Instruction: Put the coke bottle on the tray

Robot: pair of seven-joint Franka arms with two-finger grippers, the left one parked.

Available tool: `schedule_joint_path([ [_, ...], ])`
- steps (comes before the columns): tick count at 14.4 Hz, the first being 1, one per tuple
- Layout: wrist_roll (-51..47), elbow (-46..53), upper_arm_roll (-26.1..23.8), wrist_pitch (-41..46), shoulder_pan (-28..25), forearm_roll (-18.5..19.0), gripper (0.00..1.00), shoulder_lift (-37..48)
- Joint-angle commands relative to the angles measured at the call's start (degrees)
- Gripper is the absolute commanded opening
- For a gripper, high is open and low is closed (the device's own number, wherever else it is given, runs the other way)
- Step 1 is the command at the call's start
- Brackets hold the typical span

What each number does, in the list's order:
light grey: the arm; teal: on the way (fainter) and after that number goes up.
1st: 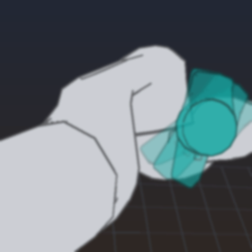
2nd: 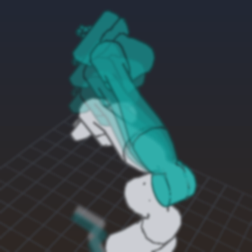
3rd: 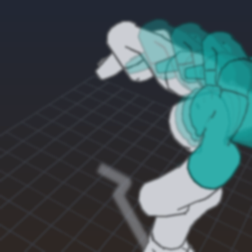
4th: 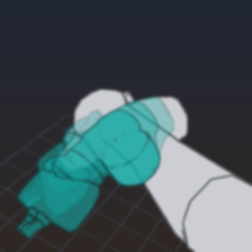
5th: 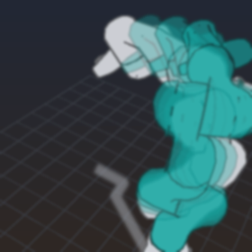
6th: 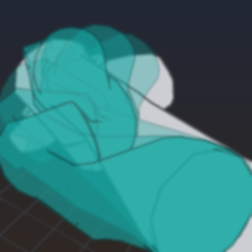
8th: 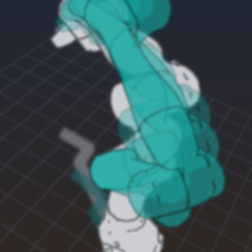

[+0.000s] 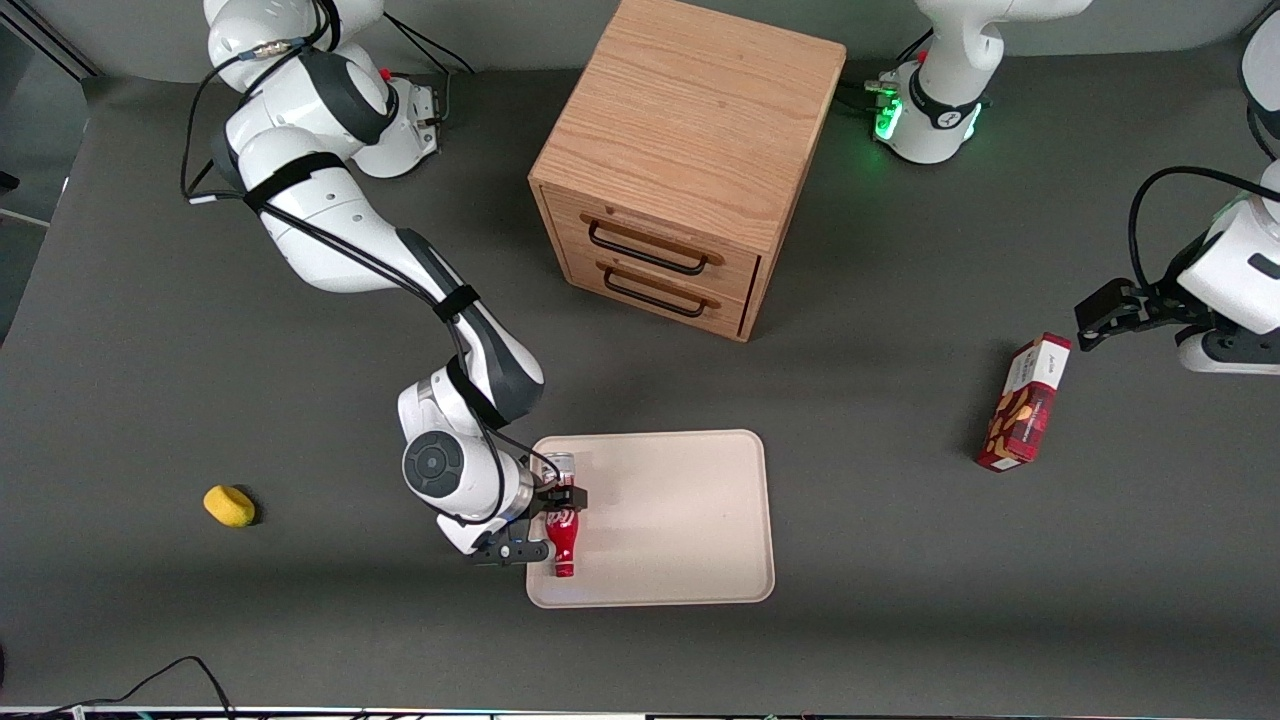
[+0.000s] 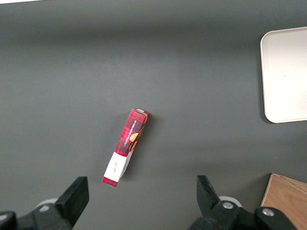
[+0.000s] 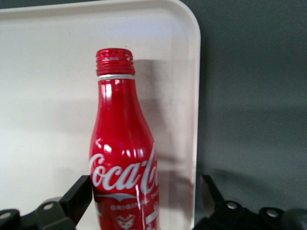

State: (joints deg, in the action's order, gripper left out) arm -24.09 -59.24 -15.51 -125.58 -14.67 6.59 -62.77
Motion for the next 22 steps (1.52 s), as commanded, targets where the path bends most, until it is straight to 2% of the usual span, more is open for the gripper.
schedule_joint_path([
  [1, 0.0, -0.4, 0.9, -0.5, -0.8, -0.6, 1.0, 0.3],
  [7, -0.5, -1.0, 0.8, -0.3, -0.7, -0.8, 1.0, 2.0],
  [13, -0.4, -7.5, 0.8, 1.8, 0.5, -0.9, 1.0, 13.2],
  [15, -0.5, -12.7, 0.4, 2.8, 2.5, -0.9, 1.0, 19.1],
  [20, 0.4, -32.0, 0.2, 6.0, 11.8, -0.9, 1.0, 42.2],
  [22, 2.8, -35.0, 0.6, 9.9, 14.1, -0.9, 1.0, 47.5],
])
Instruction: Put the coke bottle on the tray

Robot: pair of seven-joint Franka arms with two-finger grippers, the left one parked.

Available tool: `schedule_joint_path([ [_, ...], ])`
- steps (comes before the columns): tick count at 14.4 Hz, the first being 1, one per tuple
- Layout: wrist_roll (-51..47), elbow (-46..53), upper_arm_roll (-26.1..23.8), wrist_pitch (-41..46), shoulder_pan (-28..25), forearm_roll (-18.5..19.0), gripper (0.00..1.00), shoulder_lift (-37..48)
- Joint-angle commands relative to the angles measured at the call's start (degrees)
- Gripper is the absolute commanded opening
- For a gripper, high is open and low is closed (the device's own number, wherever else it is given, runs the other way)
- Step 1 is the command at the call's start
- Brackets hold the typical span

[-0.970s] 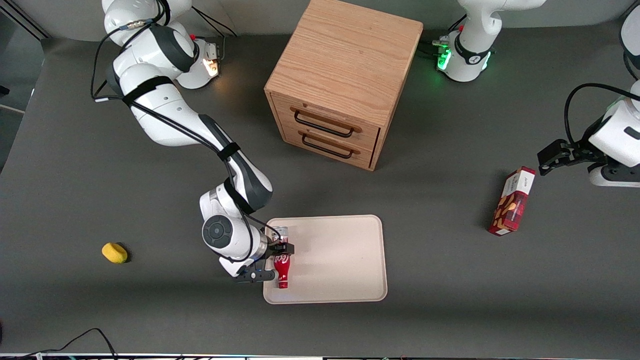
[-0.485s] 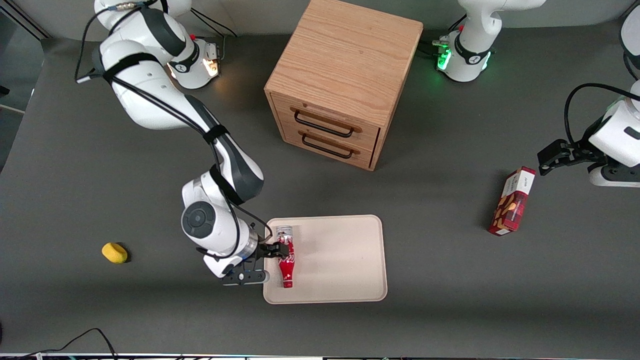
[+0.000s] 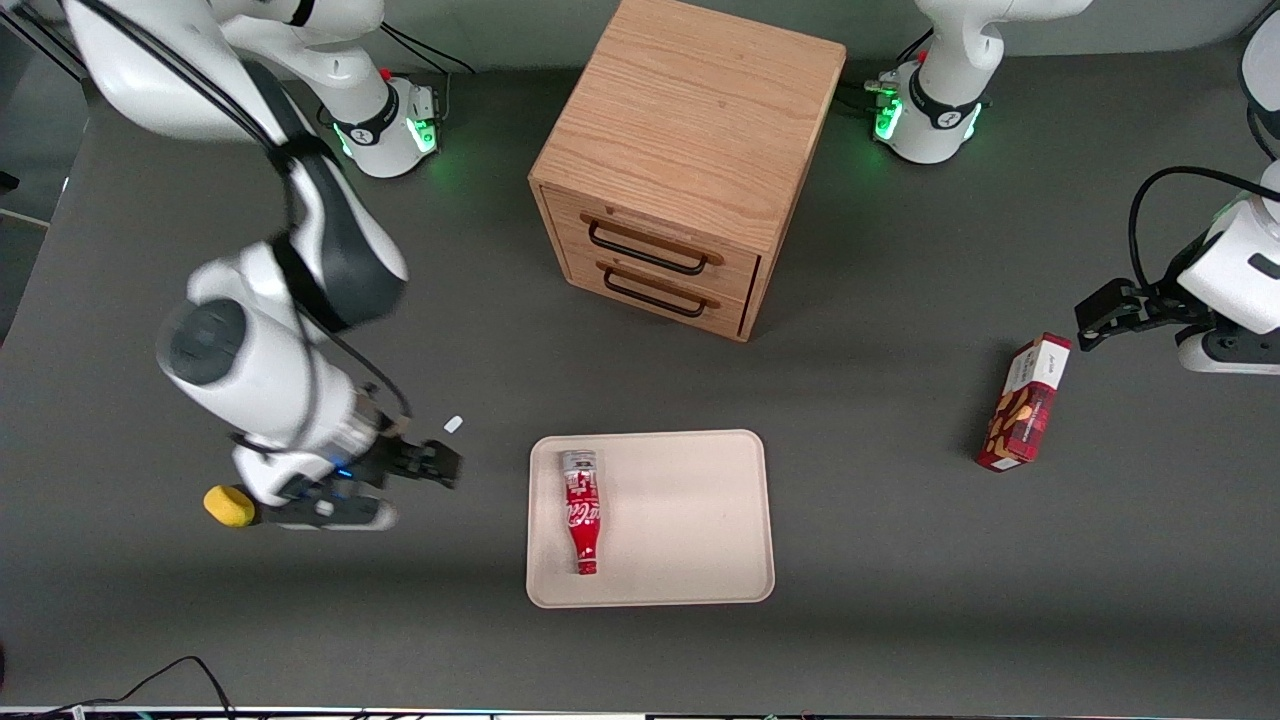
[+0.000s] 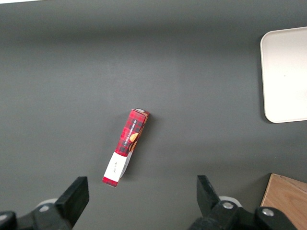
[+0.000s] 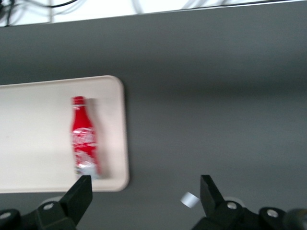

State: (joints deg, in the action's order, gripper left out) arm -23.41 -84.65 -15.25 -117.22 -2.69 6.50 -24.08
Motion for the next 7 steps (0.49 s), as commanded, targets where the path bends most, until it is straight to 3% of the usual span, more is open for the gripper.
schedule_joint_path([
  [1, 2.6, -9.6, 0.7, 6.3, 2.7, -0.8, 1.0, 11.1],
  [4, 2.6, -9.7, 0.7, 14.0, 6.5, -4.5, 1.0, 17.0],
  [7, 2.6, -13.7, 0.7, 16.4, 9.3, -6.8, 1.0, 24.7],
])
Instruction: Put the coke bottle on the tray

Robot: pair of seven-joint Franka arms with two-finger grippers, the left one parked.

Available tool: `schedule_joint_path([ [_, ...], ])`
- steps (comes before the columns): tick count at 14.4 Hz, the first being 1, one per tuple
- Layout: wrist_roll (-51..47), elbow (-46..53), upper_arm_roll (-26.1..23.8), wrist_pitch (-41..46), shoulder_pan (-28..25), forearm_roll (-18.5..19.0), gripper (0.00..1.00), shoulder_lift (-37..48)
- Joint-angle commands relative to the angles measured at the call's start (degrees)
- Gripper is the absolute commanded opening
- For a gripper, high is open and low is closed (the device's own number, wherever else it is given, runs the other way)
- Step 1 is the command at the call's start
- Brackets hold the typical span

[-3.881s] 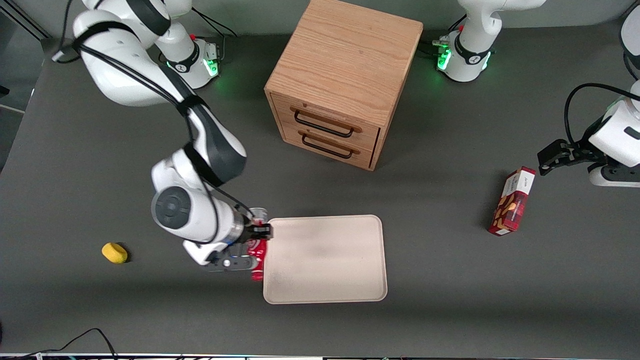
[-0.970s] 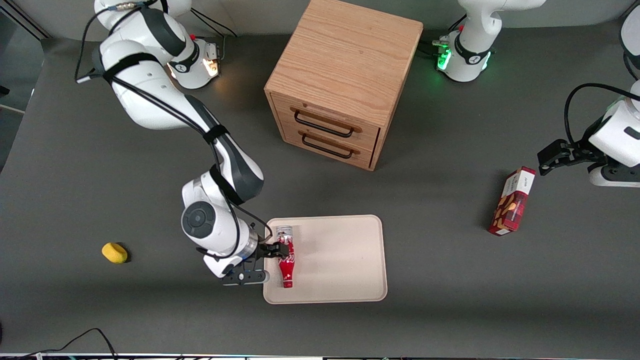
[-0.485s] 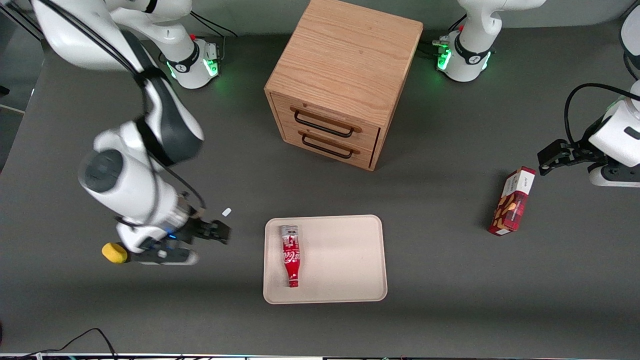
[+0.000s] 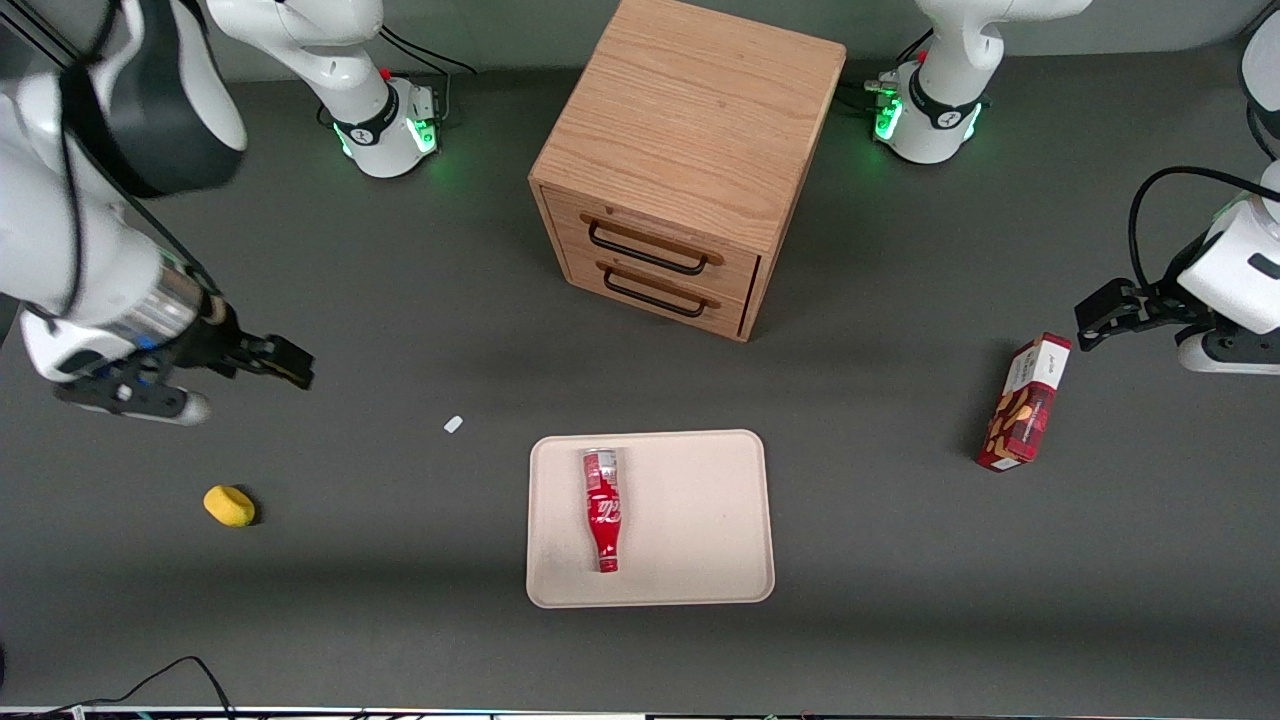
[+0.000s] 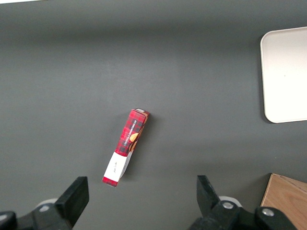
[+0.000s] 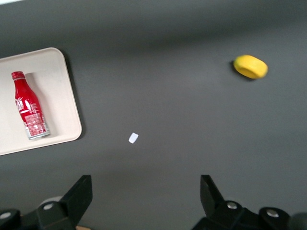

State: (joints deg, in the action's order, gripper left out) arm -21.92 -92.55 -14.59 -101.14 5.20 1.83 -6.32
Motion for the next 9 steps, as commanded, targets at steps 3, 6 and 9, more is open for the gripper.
schedule_joint_path([
  [3, 7.1, -10.2, 0.1, 0.6, 4.5, -2.3, 1.0, 12.1],
  [6, 12.2, -10.1, 1.3, 0.7, 6.0, -3.6, 1.0, 12.2],
  [9, 12.5, -9.8, 1.4, 1.6, 5.9, -3.4, 1.0, 12.1],
])
